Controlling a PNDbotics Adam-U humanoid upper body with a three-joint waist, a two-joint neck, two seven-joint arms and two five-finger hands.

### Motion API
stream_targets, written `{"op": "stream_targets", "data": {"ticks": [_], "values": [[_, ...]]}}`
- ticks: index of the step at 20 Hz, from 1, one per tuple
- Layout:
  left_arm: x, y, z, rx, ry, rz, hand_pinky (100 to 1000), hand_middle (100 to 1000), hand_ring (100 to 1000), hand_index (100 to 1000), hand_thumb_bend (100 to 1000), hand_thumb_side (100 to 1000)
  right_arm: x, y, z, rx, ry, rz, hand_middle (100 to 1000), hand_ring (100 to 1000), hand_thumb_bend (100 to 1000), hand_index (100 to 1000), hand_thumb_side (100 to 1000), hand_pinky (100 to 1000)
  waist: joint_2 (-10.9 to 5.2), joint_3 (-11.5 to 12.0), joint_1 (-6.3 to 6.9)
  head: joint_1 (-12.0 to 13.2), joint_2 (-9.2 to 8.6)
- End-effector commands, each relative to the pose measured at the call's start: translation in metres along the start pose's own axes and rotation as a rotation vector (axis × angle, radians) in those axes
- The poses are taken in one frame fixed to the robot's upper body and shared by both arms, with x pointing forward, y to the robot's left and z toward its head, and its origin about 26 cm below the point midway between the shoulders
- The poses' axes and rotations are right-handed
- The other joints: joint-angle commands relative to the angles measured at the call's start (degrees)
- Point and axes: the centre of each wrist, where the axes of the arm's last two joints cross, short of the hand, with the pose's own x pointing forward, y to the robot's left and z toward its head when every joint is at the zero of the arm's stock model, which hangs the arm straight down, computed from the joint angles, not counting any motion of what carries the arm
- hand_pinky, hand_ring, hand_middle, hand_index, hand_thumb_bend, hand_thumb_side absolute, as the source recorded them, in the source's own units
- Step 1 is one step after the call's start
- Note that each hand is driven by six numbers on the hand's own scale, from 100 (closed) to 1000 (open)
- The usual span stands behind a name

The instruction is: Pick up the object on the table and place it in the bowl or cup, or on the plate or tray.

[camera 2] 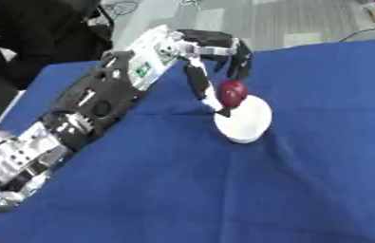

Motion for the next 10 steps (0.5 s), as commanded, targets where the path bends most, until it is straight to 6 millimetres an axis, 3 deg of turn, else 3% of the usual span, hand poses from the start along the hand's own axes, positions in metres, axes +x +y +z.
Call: {"op": "stream_targets", "data": {"ticks": [1,10], "values": [[-0.0031,0.0144,0.0068,0.042,0.017,-0.031,480,711,614,722,372,415,0.0038,0.0057,-0.0085,0.016,-0.030,-0.015,476,440,100,632,868,374,-0.70,-0.11,-0.28,-0.51,-0.89],[-0.0054,0.0128,0.0077,0.050,0.033,-0.046,575,781,682,776,417,468,0.0038,0.0064,-0.0095,0.017,-0.034,-0.018,476,440,100,631,868,375,-0.55,-0.28,-0.12,-0.86,-0.87]]}}
